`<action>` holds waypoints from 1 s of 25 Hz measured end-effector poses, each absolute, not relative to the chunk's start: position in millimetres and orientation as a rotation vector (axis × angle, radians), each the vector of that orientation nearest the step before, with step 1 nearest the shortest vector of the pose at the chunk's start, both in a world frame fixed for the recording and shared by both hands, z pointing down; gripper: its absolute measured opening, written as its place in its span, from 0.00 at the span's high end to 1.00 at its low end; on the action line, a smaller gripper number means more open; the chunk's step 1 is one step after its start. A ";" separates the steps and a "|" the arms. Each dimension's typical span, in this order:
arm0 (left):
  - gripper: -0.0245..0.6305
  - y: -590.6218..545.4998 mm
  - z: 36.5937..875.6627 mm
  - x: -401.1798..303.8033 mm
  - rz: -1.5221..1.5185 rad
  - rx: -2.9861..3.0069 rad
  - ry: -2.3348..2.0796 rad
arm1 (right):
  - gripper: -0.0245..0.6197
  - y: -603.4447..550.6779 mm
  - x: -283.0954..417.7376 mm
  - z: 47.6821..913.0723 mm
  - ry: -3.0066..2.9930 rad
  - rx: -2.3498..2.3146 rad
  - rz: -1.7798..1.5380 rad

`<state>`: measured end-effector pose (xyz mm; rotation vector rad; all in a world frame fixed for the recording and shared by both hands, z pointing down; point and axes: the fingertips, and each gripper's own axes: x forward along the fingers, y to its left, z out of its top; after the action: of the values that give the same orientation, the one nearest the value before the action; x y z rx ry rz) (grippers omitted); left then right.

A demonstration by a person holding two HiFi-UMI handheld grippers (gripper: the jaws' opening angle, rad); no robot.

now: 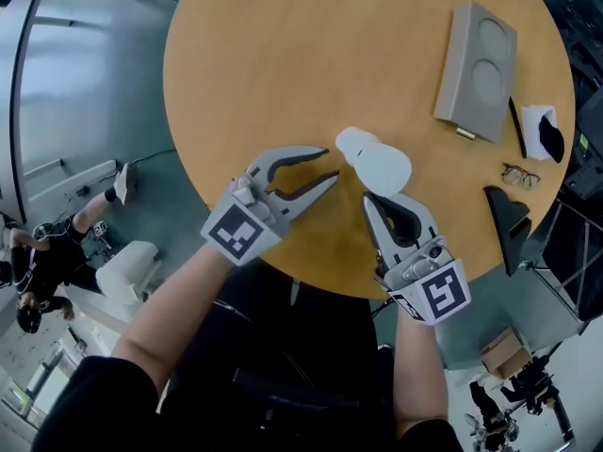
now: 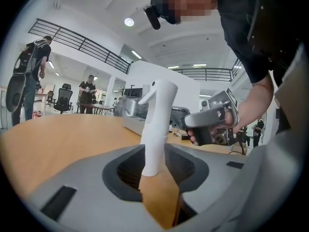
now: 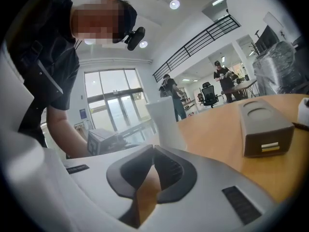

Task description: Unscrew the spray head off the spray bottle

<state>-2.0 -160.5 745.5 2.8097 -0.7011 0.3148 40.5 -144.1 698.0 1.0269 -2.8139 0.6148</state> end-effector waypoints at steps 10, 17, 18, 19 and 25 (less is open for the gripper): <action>0.48 -167.2 774.6 25.0 0.323 2.899 -0.710 | 0.87 -131.2 41.2 741.3 -2.800 1.018 0.642; 0.46 -180.7 777.9 49.6 0.309 2.960 -0.680 | 0.85 -124.0 48.6 746.8 -2.794 1.029 0.672; 0.45 -181.4 777.9 53.2 0.308 2.965 -0.668 | 0.85 -122.4 50.0 746.5 -2.793 1.027 0.676; 0.46 -181.8 777.8 57.0 0.308 2.971 -0.652 | 0.85 -121.3 51.3 746.2 -2.793 1.024 0.677; 0.45 -184.5 777.3 72.6 0.304 3.007 -0.580 | 0.85 -123.6 56.3 745.4 -2.793 1.010 0.670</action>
<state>72.6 -184.5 777.3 3.0068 -0.5800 0.3036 56.3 -123.6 745.4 1.0105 -2.7928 0.6698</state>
